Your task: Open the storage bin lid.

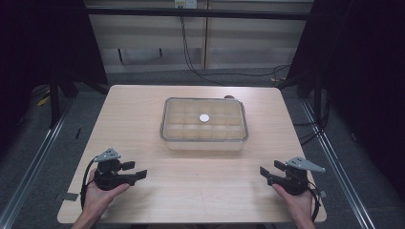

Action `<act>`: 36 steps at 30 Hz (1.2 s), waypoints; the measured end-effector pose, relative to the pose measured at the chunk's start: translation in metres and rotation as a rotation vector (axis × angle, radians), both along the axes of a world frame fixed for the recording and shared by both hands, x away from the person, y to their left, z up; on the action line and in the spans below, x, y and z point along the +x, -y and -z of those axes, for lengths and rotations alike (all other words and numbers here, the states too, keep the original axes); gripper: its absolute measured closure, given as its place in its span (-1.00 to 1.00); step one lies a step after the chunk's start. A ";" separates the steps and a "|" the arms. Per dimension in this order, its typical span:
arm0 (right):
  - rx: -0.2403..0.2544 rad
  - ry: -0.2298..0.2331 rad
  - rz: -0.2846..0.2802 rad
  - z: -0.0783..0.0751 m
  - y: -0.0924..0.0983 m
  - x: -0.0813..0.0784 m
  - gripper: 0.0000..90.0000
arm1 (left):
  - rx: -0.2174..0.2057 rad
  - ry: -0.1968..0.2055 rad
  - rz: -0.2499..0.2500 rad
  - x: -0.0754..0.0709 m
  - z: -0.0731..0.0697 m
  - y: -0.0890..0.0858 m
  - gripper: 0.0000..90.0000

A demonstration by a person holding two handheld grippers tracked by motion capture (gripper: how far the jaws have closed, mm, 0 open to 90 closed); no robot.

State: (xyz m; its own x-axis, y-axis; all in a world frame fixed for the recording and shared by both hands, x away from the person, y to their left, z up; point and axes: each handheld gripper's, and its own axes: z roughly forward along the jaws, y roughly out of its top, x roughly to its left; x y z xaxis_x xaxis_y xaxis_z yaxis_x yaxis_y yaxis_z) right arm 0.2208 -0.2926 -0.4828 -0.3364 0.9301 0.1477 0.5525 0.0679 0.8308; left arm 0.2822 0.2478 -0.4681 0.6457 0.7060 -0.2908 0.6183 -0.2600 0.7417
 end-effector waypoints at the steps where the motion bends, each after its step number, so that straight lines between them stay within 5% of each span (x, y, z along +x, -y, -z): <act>1: 0.014 -0.008 -0.013 0.001 0.000 0.001 -0.26 | -0.007 -0.006 -0.001 0.000 0.000 0.000 -0.31; 3: 0.076 -0.028 -0.025 0.000 0.001 0.003 -0.25 | -0.007 -0.004 0.001 0.002 0.002 0.001 -0.23; 11: 0.080 -0.103 -0.071 0.000 -0.001 0.005 -0.23 | -0.024 0.000 -0.001 0.002 0.001 0.003 -0.21; 12: 0.050 -0.109 -0.081 -0.001 -0.002 0.006 -0.23 | -0.025 -0.004 -0.001 0.003 0.002 0.004 -0.21; 17: 0.078 -0.113 -0.111 -0.002 -0.004 0.011 -0.29 | -0.022 -0.038 0.015 0.007 0.004 0.005 -0.23; 25: 0.017 -0.069 -0.100 -0.018 -0.012 0.014 -0.39 | 0.003 0.017 0.005 0.009 -0.005 0.015 -0.15; 30: 0.025 -0.096 -0.136 -0.019 -0.015 0.022 -0.40 | 0.045 0.030 0.037 0.015 -0.011 0.023 -0.22; 36: 0.028 -0.116 -0.133 -0.022 -0.022 0.034 -0.44 | 0.025 0.031 0.028 0.024 -0.016 0.026 -0.25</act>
